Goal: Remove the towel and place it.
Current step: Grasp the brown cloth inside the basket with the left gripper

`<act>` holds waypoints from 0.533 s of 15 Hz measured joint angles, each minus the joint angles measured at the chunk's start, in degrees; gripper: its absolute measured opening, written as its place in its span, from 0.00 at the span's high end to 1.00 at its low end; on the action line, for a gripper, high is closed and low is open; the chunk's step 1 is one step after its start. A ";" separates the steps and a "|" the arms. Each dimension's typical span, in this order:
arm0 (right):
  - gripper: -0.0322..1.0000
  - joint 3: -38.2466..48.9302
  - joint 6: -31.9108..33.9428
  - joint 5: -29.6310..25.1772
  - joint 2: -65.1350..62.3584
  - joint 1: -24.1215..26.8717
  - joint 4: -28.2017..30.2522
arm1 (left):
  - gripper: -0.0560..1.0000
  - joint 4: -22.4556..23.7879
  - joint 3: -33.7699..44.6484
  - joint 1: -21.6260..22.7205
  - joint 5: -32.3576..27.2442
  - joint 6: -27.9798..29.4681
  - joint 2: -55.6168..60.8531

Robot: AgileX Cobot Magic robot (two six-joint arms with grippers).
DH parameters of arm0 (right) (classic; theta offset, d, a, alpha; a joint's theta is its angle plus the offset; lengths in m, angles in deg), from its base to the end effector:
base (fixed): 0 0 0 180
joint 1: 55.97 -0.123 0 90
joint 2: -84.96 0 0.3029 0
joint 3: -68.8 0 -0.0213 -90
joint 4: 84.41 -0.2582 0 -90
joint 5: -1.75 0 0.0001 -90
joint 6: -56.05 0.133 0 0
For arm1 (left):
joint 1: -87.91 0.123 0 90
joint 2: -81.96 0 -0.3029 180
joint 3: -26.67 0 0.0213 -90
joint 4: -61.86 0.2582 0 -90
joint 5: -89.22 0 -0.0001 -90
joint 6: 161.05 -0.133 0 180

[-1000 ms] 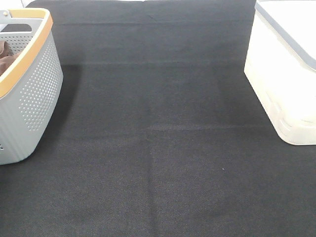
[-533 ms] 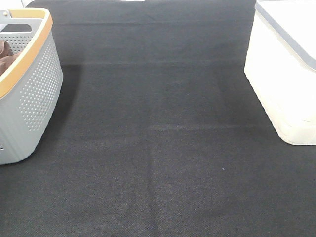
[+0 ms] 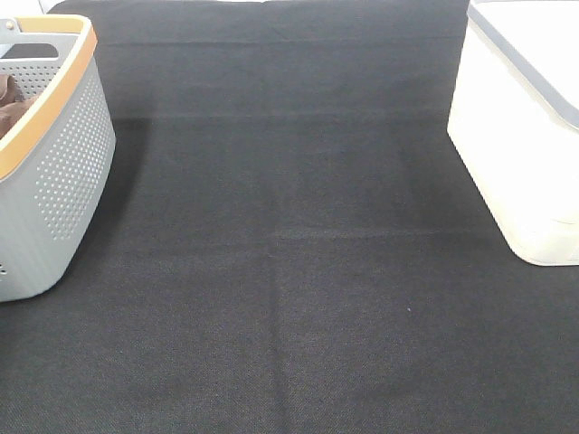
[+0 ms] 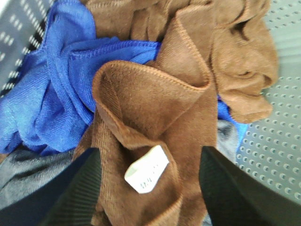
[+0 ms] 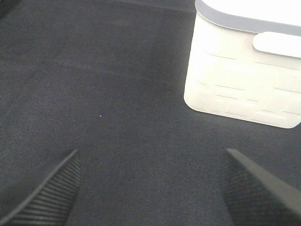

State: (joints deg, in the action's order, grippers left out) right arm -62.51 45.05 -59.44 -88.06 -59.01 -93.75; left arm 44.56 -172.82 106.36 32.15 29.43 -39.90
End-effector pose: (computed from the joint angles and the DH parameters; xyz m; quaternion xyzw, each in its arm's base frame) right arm 0.0173 0.0199 0.2641 -0.1077 0.8423 0.0449 0.5262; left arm 0.4510 0.1155 0.2261 -0.2991 0.9275 -0.1262 0.1856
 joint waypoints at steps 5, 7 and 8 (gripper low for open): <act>0.22 0.00 0.00 0.00 0.00 0.00 0.00 | 0.39 0.00 -0.29 0.00 0.40 0.06 -3.32; 0.22 0.00 0.00 0.00 0.00 0.00 0.00 | 0.40 0.00 -0.29 0.00 2.86 0.17 -3.95; 0.22 0.00 0.00 0.00 0.00 0.00 0.00 | 0.42 0.00 -0.63 0.00 3.44 0.17 -3.95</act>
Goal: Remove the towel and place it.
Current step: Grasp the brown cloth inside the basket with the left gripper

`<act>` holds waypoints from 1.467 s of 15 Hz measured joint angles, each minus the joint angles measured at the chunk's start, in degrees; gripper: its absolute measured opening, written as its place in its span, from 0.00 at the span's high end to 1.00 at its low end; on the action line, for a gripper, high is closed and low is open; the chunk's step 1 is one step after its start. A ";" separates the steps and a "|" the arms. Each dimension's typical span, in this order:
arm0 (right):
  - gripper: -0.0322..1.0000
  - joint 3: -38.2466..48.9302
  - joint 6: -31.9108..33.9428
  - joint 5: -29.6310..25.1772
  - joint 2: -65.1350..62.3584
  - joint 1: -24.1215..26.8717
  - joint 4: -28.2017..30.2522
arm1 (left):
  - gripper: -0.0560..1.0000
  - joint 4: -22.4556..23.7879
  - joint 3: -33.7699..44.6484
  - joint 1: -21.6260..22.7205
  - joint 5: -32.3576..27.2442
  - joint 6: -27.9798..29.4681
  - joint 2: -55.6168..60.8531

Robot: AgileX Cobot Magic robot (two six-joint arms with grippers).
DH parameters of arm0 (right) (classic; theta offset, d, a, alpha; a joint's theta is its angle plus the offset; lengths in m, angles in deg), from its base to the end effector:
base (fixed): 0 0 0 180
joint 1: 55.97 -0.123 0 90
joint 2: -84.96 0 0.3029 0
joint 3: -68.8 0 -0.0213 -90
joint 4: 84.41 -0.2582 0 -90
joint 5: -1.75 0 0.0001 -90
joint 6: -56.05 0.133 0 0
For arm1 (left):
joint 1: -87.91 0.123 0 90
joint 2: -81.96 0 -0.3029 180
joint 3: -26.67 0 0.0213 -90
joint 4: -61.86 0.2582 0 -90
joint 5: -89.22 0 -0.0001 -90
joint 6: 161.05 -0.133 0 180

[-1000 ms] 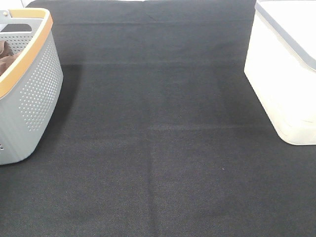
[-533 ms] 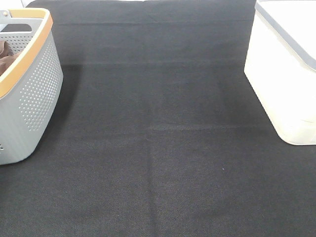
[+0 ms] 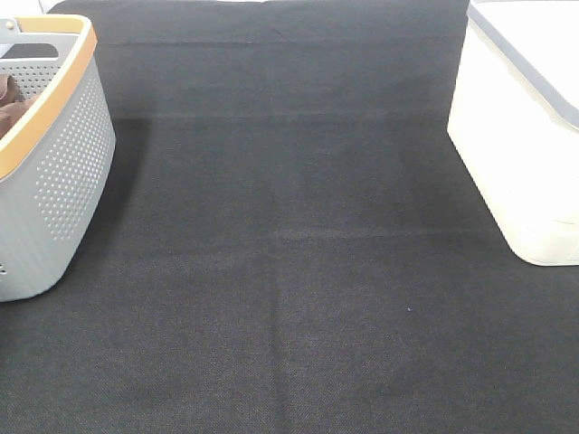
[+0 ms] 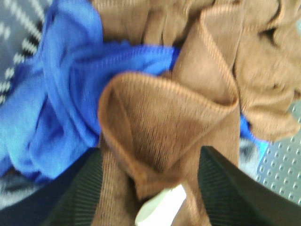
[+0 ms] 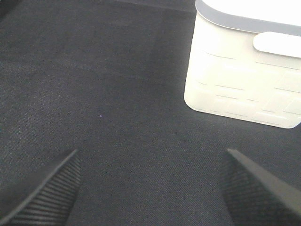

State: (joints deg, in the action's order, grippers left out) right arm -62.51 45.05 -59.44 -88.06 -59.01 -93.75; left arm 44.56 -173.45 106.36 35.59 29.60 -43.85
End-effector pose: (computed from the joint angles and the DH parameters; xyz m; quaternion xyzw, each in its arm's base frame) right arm 0.0173 0.0199 0.2641 -0.1077 0.8423 0.0449 0.5262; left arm 0.4652 0.1216 0.1995 -0.3082 0.9248 -0.1228 0.1862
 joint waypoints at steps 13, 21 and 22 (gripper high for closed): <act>0.22 0.00 0.00 0.06 0.00 0.00 0.00 | 0.44 -0.46 -0.29 0.00 1.32 -0.17 -2.18; 0.22 0.00 0.00 0.06 0.00 0.00 0.00 | 0.90 -0.52 -0.34 0.00 1.43 -0.69 -2.18; 0.22 0.00 0.00 0.06 0.00 0.00 0.00 | 0.93 -0.52 -0.40 0.00 1.43 -1.55 -2.18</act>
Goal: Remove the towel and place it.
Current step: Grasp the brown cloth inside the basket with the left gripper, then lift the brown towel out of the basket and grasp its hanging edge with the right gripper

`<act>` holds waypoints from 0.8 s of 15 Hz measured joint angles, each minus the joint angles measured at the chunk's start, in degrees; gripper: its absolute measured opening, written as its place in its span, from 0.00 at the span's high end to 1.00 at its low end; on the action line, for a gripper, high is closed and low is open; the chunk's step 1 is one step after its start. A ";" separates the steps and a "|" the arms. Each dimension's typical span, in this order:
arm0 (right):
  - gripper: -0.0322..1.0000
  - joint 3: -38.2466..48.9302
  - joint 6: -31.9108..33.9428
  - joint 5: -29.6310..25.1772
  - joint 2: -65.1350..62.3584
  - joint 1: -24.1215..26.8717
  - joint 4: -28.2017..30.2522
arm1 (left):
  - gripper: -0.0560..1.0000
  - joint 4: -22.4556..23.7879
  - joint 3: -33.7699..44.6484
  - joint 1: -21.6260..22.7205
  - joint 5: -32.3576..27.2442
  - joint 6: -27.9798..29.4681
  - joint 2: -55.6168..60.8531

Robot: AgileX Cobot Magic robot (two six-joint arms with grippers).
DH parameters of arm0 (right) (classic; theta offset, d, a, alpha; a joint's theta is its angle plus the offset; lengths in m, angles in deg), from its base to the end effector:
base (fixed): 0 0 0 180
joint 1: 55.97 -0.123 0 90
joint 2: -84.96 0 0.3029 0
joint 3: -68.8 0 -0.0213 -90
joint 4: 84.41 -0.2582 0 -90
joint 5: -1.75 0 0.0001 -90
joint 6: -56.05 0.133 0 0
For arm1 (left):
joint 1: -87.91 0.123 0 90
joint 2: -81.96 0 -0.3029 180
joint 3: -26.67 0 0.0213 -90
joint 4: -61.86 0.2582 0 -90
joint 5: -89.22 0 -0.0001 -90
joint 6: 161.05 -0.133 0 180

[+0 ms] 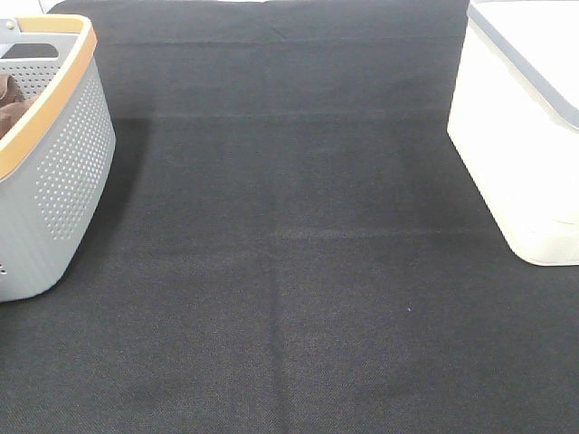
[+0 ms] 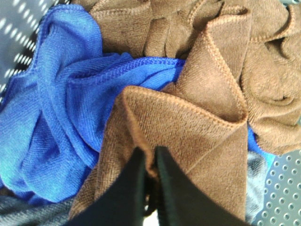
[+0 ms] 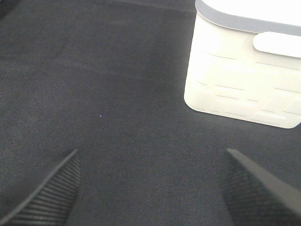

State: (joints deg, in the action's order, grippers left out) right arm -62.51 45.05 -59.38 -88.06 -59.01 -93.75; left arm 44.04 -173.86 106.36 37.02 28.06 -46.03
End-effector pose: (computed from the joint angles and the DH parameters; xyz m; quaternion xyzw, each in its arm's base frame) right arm 0.0173 0.0199 0.2642 -0.1076 0.8421 0.0449 0.5266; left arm 0.4719 0.1235 0.1846 -0.3014 0.9273 -0.1226 0.1850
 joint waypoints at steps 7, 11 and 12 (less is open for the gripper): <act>0.22 0.00 0.00 0.00 0.00 0.00 0.00 | 0.94 -1.95 -10.66 0.00 -7.73 -4.93 0.00; 0.22 0.00 0.00 0.00 0.00 0.00 0.00 | 0.94 -4.18 -16.84 0.00 -11.75 -6.42 0.34; 0.22 0.00 0.00 0.00 0.00 0.00 0.00 | 0.94 -4.41 -18.39 0.00 -12.55 -6.53 0.86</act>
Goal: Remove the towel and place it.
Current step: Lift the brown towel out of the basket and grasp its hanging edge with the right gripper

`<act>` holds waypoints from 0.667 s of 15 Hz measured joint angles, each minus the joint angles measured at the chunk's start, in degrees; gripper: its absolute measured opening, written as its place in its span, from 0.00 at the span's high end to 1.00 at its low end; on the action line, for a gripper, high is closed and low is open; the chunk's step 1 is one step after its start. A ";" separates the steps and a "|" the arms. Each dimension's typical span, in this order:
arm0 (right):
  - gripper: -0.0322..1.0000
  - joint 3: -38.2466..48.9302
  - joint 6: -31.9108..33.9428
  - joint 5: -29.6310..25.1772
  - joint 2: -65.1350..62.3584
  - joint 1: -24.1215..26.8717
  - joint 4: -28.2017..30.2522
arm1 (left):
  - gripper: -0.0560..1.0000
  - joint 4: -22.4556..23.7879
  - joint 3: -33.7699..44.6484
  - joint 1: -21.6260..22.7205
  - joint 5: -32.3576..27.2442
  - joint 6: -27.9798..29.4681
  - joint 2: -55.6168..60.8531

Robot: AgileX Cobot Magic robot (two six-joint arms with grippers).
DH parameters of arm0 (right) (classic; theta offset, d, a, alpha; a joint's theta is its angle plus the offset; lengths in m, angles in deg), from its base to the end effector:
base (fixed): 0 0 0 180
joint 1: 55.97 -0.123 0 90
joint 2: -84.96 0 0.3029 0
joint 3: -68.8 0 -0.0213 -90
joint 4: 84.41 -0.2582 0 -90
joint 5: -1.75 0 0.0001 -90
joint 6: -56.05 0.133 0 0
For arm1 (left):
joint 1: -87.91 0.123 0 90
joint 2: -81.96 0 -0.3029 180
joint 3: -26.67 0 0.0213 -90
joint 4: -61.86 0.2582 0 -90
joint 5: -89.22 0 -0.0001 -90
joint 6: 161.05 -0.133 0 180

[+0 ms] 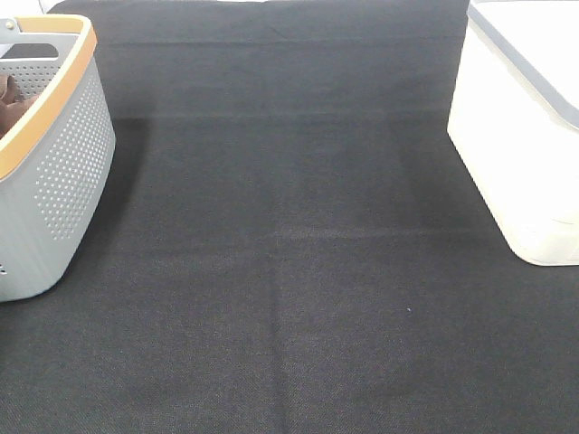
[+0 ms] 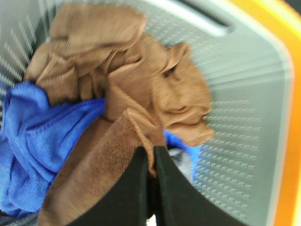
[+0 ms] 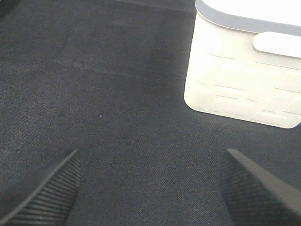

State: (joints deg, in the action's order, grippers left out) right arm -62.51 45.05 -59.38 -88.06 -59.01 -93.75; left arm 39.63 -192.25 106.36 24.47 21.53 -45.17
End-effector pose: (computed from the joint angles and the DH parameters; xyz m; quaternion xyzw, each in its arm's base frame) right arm 0.0173 0.0199 0.2642 -0.1076 0.8421 0.0449 0.5266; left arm 0.4890 0.1152 0.2843 -0.2126 0.9309 -0.1553 0.2533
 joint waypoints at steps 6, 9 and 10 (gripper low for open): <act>0.22 0.00 0.00 0.00 0.00 0.00 0.00 | 0.94 -7.10 -3.44 0.00 0.23 -4.01 10.43; 0.22 0.00 0.06 0.00 0.00 0.00 -0.06 | 0.94 -14.73 -3.44 0.00 2.81 -8.37 15.70; 0.23 0.00 0.63 0.00 0.00 0.00 -0.40 | 0.94 -17.36 -3.44 0.00 4.53 -9.80 17.48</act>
State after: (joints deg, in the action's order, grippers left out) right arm -62.51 45.68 -59.38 -88.06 -59.01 -94.15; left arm 22.27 -195.69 106.36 29.00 11.73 -27.70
